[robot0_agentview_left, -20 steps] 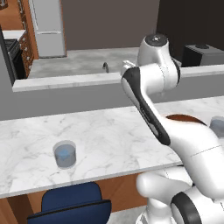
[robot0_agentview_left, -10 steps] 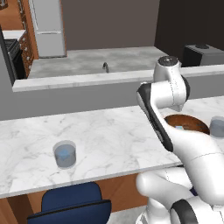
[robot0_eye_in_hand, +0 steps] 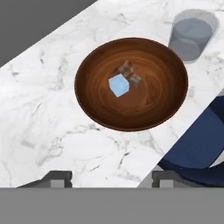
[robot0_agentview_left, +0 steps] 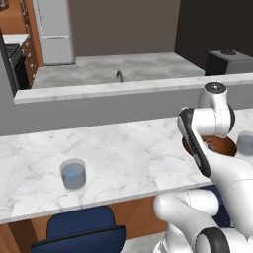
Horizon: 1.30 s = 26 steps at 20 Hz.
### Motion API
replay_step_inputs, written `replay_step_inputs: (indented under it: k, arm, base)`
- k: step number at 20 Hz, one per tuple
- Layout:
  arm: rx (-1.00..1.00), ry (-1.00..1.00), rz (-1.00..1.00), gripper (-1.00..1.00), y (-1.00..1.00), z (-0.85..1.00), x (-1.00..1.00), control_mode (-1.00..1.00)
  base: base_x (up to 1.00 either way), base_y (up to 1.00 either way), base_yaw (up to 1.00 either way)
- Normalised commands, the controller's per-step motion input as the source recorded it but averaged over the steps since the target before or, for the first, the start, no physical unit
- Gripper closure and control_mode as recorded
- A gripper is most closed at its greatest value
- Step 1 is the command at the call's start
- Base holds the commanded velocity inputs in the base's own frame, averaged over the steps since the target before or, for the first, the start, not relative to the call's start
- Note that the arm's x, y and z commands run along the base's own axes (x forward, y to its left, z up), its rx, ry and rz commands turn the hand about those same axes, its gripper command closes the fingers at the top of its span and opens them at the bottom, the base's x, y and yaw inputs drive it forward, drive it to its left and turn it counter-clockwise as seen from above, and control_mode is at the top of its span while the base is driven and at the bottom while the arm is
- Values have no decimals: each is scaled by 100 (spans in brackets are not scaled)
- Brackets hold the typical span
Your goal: There are four ice cubes in the ice bowl. Place two ice cubes in each glass of water.
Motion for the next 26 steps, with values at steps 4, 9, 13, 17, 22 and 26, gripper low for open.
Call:
replay_step_inputs:
  k: [4,9,13,17,22,26]
  arm:
    - [0,12,0,-100,-54,-33,3,-100]
    - [0,23,0,-100,-38,-18,8,-100]
    - [0,28,4,-100,-39,-11,7,-100]
    - [0,11,8,-100,-54,-23,0,-100]
    - [0,-2,12,-100,-41,-33,6,-100]
    - [1,-12,16,-100,-12,-34,28,-100]
  base:
    - [0,0,0]
    - [0,0,0]
    - [0,0,0]
    - [0,0,0]
    - [0,0,0]
    - [0,0,0]
